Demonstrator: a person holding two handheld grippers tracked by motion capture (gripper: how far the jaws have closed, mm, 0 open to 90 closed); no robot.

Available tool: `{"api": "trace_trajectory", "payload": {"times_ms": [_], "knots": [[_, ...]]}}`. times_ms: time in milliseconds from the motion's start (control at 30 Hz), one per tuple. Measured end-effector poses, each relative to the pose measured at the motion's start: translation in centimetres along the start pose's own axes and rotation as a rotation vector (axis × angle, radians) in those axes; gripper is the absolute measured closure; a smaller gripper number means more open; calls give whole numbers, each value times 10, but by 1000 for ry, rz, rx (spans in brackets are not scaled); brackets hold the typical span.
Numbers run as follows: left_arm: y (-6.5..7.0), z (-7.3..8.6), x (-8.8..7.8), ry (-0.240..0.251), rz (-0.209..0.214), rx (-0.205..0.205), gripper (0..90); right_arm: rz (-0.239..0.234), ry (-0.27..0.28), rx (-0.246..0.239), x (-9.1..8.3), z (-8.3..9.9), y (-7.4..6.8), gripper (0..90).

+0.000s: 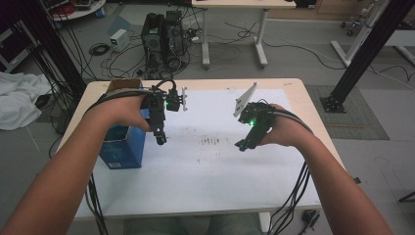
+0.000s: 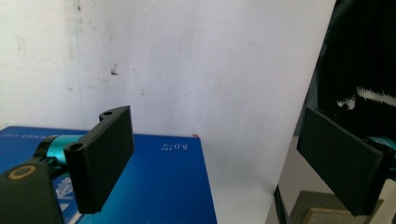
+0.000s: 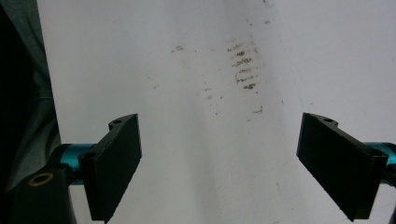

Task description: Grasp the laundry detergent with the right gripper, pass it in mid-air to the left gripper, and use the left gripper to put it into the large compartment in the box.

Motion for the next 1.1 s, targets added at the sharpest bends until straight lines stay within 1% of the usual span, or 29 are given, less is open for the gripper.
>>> {"api": "trace_trajectory", "payload": {"times_ms": [33, 67, 100, 133, 167, 200, 233, 267, 300, 333, 433, 500, 533, 567, 633, 667, 700, 767, 900, 933, 967, 1000, 1033, 1067, 1100], "knots": [[-1, -1, 3, 10, -11, 3, 110, 0, 0, 4, 0, 0, 0, 131], [-1, -2, 3, -1, -3, 4, 110, -3, -1, 3, 0, 0, 0, 131], [0, -3, 4, 8, 0, -4, 110, -5, -2, 1, 0, 1, 0, 131], [-1, -3, 5, 15, -10, 2, 110, -5, -6, 3, 0, 1, 0, 131], [0, -4, 4, 12, 0, 4, 110, -8, -11, 2, 1, 2, 0, 131], [-1, -4, 5, 14, -6, 12, 110, -11, -17, 3, 1, 2, 1, 131], [0, -5, 4, 15, -11, 7, 110, -13, -22, 1, 2, 3, 1, 131], [-1, -5, 4, 9, -8, 11, 110, -12, -33, 0, 3, 3, 2, 131], [-1, -5, 3, 9, -7, 12, 110, -18, -47, 5, 3, 4, 2, 131], [0, -5, 3, 7, -6, 14, 110, -22, -61, 1, 4, 4, 2, 131], [-1, -5, 3, 19, -9, 19, 110, -40, -119, 1, 6, 6, 3, 131], [-1, -5, 4, 19, -11, 21, 110, -43, -164, 2, 8, 7, 3, 131], [0, -5, 4, 20, 1, 15, 110, -40, -184, -3, 10, 7, 4, 131], [-1, -5, 5, 17, 1, 20, 110, -40, -203, 6, 11, 8, 4, 131], [-1, -5, 5, 21, 1, 21, 110, -33, -241, -2, 12, 8, 5, 131], [-2, -6, 6, 26, 1, 21, 110, -40, -253, -7, 12, 8, 5, 131], [-2, -6, 6, 27, 6, 20, 110, -35, -255, -11, 12, 8, 6, 131], [-3, -6, 6, 25, 1, 22, 110, -37, -255, -2, 11, 7, 6, 131], [-3, -8, 7, 23, 6, 26, 111, -32, -248, -8, 11, 6, 8, 131], [-3, -9, 7, 19, 2, 27, 110, -33, -248, -8, 11, 6, 8, 131], [-2, -9, 8, 26, 6, 31, 111, -32, -228, 0, 13, 6, 8, 131], [-2, -10, 7, 25, 9, 28, 110, -34, -241, -5, 12, 6, 9, 131], [-3, -10, 8, 21, 4, 36, 110, -35, -231, 3, 13, 6, 9, 131], [-3, -11, 8, 24, 1, 35, 110, -37, -246, -6, 12, 6, 10, 131], [-2, -11, 8, 25, 7, 29, 110, -38, -236, -2, 12, 6, 10, 131]]}}
Point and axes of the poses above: each handheld gripper's, and its own axes: x roughly forward along the jaws, z roughly out of its underside, y roughly to its right, the point moved 3 cm from there along x, roughly forward along the jaws, and after that the axes turned 2 degrees about -y, right-handed, at the moved point
